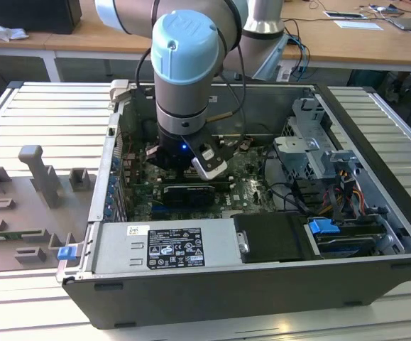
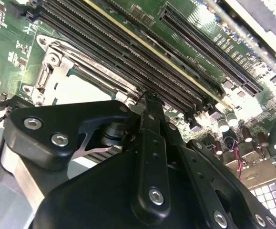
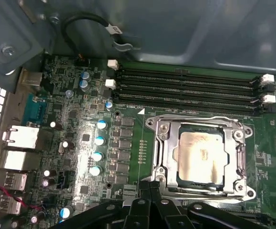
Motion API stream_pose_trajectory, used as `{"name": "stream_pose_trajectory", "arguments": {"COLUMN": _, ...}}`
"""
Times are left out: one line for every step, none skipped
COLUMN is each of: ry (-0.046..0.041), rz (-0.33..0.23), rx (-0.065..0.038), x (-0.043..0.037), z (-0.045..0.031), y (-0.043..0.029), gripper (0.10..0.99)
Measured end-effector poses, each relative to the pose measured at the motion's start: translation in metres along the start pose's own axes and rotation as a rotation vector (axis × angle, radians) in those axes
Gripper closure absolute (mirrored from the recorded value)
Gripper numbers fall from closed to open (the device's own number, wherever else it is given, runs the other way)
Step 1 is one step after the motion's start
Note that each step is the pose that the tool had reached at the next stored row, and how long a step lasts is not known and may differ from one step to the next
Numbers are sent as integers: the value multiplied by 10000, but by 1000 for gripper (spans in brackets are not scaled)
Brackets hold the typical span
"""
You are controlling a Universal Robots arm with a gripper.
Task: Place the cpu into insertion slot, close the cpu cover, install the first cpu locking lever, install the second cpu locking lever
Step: 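Install the second cpu locking lever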
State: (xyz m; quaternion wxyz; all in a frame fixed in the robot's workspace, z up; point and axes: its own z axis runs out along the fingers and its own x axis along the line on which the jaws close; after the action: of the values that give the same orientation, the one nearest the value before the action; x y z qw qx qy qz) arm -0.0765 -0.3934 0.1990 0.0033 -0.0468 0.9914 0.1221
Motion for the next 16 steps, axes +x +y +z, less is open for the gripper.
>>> {"name": "stream_pose_trajectory", "arguments": {"ry": -8, "rz": -12, "rx": -46, "x": 2, "z": 11, "y": -2, "gripper": 980}}
{"name": "stream_pose_trajectory", "arguments": {"ry": -7, "rz": -18, "rx": -72, "x": 3, "z": 18, "y": -4, "gripper": 980}}
{"name": "stream_pose_trajectory", "arguments": {"ry": -4, "rz": -27, "rx": -105, "x": 5, "z": 25, "y": -7, "gripper": 980}}
{"name": "stream_pose_trajectory", "arguments": {"ry": -6, "rz": -32, "rx": -127, "x": 8, "z": 31, "y": -8, "gripper": 980}}
{"name": "stream_pose_trajectory", "arguments": {"ry": -7, "rz": -35, "rx": -136, "x": 12, "z": 33, "y": -9, "gripper": 980}}
{"name": "stream_pose_trajectory", "arguments": {"ry": -8, "rz": -34, "rx": -139, "x": 15, "z": 34, "y": -8, "gripper": 980}}
{"name": "stream_pose_trajectory", "arguments": {"ry": -8, "rz": -35, "rx": -140, "x": 17, "z": 31, "y": -7, "gripper": 980}}
{"name": "stream_pose_trajectory", "arguments": {"ry": -10, "rz": -36, "rx": -143, "x": 16, "z": 18, "y": -4, "gripper": 980}}
{"name": "stream_pose_trajectory", "arguments": {"ry": -13, "rz": -36, "rx": -148, "x": 16, "z": -10, "y": 4, "gripper": 980}}
{"name": "stream_pose_trajectory", "arguments": {"ry": -9, "rz": -34, "rx": -142, "x": 16, "z": -33, "y": 10, "gripper": 980}}
{"name": "stream_pose_trajectory", "arguments": {"ry": -9, "rz": -34, "rx": -141, "x": 17, "z": -56, "y": 15, "gripper": 980}}
{"name": "stream_pose_trajectory", "arguments": {"ry": -10, "rz": -33, "rx": -141, "x": 18, "z": -74, "y": 20, "gripper": 980}}
{"name": "stream_pose_trajectory", "arguments": {"ry": -9, "rz": -33, "rx": -141, "x": 17, "z": -102, "y": 30, "gripper": 980}}
{"name": "stream_pose_trajectory", "arguments": {"ry": -9, "rz": -32, "rx": -141, "x": 19, "z": -114, "y": 38, "gripper": 980}}
{"name": "stream_pose_trajectory", "arguments": {"ry": -9, "rz": -34, "rx": -141, "x": 18, "z": -125, "y": 43, "gripper": 980}}
{"name": "stream_pose_trajectory", "arguments": {"ry": -8, "rz": -35, "rx": -140, "x": 17, "z": -136, "y": 49, "gripper": 980}}
